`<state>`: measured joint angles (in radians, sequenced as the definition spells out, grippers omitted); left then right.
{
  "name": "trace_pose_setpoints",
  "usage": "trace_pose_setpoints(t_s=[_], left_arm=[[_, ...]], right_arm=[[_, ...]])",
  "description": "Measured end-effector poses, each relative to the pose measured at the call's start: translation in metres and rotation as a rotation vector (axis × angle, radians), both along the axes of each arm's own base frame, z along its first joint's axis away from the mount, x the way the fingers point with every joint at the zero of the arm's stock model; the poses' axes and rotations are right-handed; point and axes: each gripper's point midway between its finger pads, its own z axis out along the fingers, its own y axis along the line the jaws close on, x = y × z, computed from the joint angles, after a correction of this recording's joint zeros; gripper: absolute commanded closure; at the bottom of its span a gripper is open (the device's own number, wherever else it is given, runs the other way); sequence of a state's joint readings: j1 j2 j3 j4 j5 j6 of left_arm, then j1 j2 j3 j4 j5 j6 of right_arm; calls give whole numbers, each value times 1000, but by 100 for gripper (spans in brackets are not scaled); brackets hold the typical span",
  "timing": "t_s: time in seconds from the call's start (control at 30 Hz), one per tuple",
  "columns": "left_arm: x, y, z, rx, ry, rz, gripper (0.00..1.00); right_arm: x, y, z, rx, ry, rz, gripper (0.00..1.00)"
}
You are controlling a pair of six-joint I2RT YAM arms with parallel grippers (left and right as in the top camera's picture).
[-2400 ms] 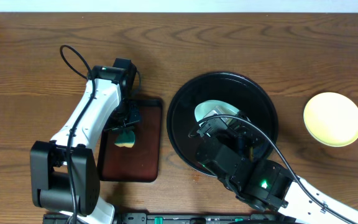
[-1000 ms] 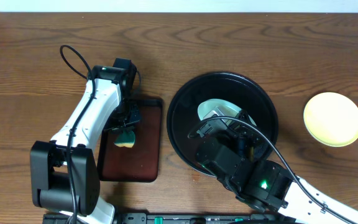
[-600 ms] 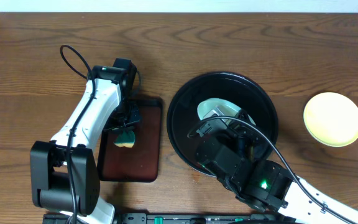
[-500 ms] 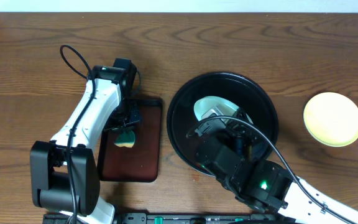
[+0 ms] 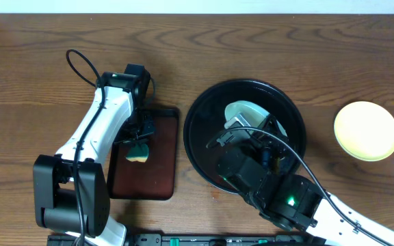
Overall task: Clean dirty plates on tray and stack at the side
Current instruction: 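Tilt the pale green plate up with the right gripper, then carry the pale green plate right and stack it on the yellow plate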
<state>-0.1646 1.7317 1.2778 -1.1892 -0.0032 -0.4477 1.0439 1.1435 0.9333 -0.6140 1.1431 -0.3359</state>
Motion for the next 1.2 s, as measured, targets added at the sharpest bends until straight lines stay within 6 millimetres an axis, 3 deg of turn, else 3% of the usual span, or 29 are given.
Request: trace_pose_setpoints(t_s=[0.43,0.73,0.87,1.07,1.2], left_arm=[[-1,0,0,0,3,0,85],[-1,0,0,0,4,0,86],[-1,0,0,1,5,0,86],[-2,0,0,1,7,0,85],[-2,0,0,1,7,0,86]], right_arm=[[-2,-2,-7,1,32,2,99],[7,-23,-20,236,39,-141,99],[25,-69,-31,441,23,-363,99],[49,-162,-60,840,38,-725,99],[52,-220,-82,1098,65,-896,99]])
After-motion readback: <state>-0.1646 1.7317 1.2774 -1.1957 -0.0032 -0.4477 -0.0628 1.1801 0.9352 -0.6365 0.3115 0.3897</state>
